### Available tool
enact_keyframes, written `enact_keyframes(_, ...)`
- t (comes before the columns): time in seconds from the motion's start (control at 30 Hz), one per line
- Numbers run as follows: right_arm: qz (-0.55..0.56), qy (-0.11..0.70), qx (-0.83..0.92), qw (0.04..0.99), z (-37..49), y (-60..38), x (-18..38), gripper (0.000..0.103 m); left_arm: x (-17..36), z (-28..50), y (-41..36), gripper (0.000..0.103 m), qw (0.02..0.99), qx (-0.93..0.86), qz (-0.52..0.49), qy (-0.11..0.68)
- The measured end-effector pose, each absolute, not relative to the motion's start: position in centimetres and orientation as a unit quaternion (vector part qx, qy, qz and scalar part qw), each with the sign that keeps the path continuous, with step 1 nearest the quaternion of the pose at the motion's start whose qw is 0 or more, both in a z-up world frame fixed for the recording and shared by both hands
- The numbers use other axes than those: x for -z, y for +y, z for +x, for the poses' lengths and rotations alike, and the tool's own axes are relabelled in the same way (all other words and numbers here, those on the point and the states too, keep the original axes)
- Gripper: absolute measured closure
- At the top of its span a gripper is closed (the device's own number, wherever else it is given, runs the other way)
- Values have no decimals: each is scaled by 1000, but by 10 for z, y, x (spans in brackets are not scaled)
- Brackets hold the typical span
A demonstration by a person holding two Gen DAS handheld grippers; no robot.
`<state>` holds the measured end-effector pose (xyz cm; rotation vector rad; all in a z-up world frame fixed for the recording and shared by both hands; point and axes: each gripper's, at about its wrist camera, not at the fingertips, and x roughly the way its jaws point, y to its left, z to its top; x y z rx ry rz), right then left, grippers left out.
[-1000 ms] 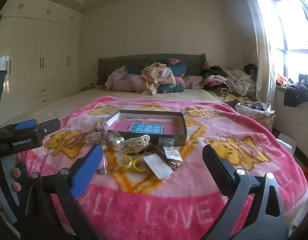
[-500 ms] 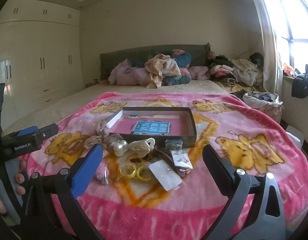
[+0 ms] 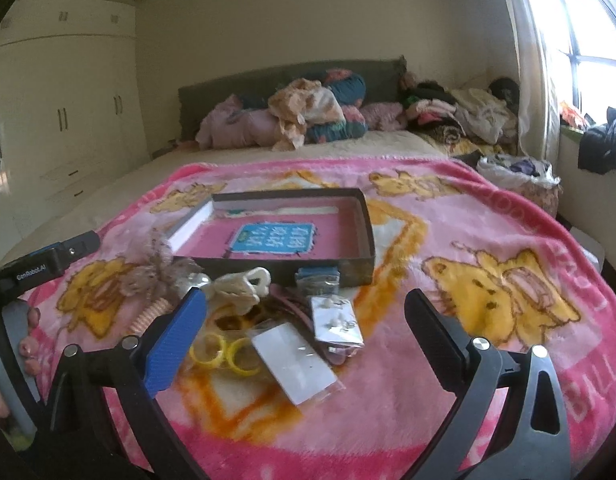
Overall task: Organize jewelry
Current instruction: 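Grasp the sheer polka-dot bow with the left tool while the right tool grasps the bagged earring card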
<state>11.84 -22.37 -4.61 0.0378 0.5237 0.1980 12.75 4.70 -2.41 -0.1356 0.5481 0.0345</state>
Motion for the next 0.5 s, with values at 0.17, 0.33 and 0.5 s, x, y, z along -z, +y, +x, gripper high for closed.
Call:
enact_keyframes(0.17, 28, 293, -92, 951, 143, -230, 61, 22, 31, 146, 49, 10, 959, -9, -67, 276)
enact_keyframes(0.33, 33, 326, -92, 940, 164, -236, 78, 28, 43, 163, 51, 12, 956, -5, -60, 288)
enact_keyframes(0.5, 44, 360, -94, 927, 181, -241, 93, 37, 56, 177, 54, 23, 950, 3, -64, 306)
